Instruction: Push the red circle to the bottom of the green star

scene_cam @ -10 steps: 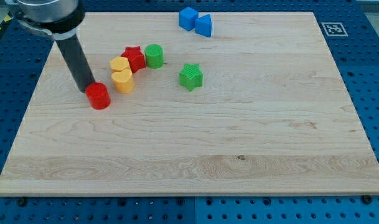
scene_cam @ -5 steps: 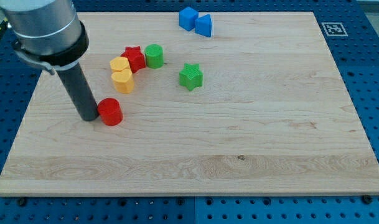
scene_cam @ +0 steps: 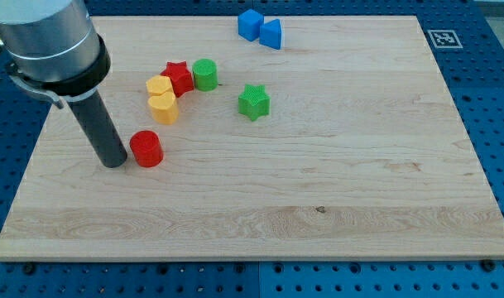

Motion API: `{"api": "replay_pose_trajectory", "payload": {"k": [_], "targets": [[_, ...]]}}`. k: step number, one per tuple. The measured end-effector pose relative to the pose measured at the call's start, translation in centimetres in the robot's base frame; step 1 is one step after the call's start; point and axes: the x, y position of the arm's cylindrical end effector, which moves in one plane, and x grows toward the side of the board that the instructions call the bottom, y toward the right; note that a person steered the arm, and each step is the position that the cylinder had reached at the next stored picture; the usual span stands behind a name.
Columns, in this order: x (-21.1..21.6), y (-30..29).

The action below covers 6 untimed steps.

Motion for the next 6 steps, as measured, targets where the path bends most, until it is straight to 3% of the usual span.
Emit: {"api": "replay_pose_trajectory", "payload": {"k": [5, 6], "targets": [[-1.4, 11.0], [-1.4, 10.4]]}}
